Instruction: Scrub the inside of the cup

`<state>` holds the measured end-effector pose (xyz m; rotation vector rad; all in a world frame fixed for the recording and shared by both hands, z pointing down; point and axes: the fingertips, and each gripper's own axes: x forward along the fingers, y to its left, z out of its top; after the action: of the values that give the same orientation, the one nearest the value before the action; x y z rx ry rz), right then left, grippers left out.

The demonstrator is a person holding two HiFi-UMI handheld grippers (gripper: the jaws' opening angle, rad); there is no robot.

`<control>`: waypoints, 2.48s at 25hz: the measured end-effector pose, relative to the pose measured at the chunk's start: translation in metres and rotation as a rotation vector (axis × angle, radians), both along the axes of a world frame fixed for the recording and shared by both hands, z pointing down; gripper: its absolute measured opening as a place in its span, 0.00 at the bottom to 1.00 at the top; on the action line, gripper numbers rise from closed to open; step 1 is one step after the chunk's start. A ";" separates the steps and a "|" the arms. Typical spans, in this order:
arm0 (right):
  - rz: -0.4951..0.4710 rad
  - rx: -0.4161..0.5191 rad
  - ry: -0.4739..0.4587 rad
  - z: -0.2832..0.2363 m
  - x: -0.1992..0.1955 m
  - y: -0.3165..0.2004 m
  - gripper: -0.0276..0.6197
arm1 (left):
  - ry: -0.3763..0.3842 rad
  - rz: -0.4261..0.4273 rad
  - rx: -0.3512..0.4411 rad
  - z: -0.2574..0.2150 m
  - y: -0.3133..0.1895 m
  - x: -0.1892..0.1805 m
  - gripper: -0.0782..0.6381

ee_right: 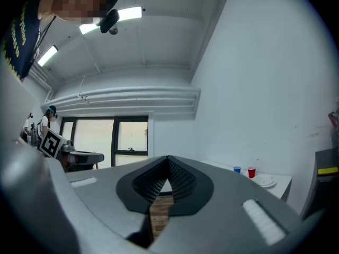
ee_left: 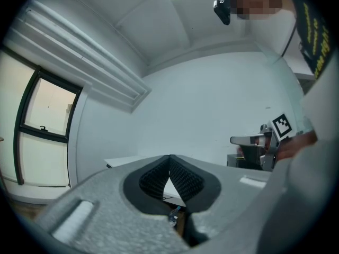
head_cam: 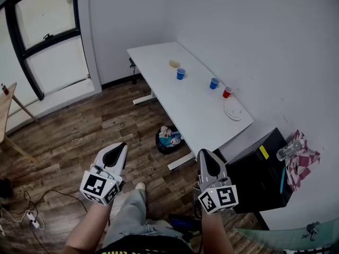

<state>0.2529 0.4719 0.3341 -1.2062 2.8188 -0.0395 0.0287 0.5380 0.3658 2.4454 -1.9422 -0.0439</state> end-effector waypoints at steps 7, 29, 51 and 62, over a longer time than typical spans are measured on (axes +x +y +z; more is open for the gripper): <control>0.033 -0.003 0.014 0.000 -0.022 -0.064 0.05 | 0.006 0.028 0.007 -0.003 -0.075 -0.026 0.12; 0.090 0.010 0.025 -0.005 -0.112 -0.238 0.05 | -0.018 0.063 0.003 -0.005 -0.263 -0.136 0.12; 0.065 0.007 0.019 -0.002 -0.151 -0.314 0.05 | -0.018 0.024 0.011 0.000 -0.334 -0.172 0.12; 0.051 -0.001 0.009 0.000 -0.168 -0.384 0.05 | -0.019 0.021 -0.002 0.003 -0.395 -0.185 0.12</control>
<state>0.0852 0.0883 0.3339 -1.2812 2.7948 -0.0326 -0.1561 0.1427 0.3686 2.4741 -1.9221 -0.0186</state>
